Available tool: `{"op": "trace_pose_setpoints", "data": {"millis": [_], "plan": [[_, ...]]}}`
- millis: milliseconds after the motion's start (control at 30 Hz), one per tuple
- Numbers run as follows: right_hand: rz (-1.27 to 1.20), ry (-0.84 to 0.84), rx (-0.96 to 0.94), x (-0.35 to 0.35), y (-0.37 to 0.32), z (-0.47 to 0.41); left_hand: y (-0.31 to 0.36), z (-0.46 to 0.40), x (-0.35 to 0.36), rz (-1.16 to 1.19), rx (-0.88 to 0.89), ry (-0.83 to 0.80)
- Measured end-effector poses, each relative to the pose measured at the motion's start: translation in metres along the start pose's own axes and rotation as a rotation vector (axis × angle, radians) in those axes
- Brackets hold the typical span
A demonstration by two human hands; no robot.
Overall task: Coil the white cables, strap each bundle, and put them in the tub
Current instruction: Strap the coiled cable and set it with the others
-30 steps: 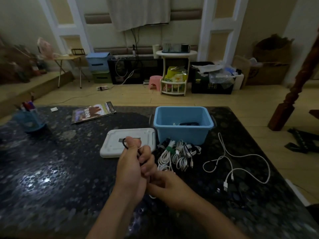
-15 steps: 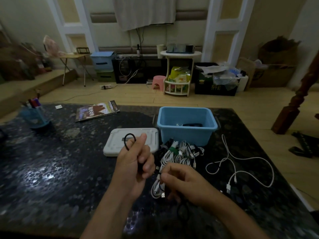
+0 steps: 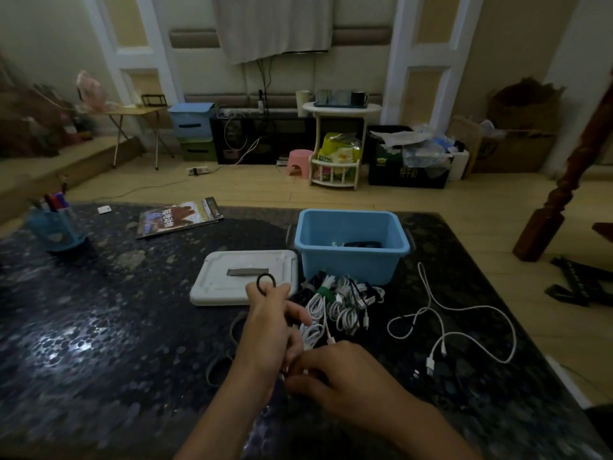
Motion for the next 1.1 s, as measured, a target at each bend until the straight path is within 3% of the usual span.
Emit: {"op": "trace_pose_setpoints", "data": {"millis": [100,267,500,733,833,933,1100], "plan": [[0.010,0.067,0.069,-0.005,0.009,0.002,0.005,0.006,0.004,-0.002,0.063,-0.038],[-0.082,0.095,0.160,-0.012,0.016,0.003,0.005,0.004,0.003,-0.040,0.123,0.061],[-0.095,0.088,0.229,-0.019,0.020,0.006,0.004,0.003,0.003,0.119,0.052,-0.042],[-0.335,-0.173,0.360,-0.044,0.043,0.016,0.003,0.002,-0.002,0.065,0.143,-0.081],[-0.409,-0.070,0.336,-0.042,0.044,0.016,0.008,0.004,0.001,0.022,0.246,-0.023],[-0.378,0.089,0.256,-0.038,0.041,0.009,0.014,0.005,0.001,0.124,0.299,-0.008],[-0.200,-0.016,0.224,-0.030,0.034,0.005,0.015,0.006,-0.001,0.346,0.278,-0.064]]}}
Point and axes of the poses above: each hand's wrist, its own z-axis away from the middle knuckle, its own x-axis out of the palm, y = z × x, the point moved 2 cm from there along -z, towards the middle knuckle, and after that the axes turned 11 degrees about -z, right-handed, at the moved point
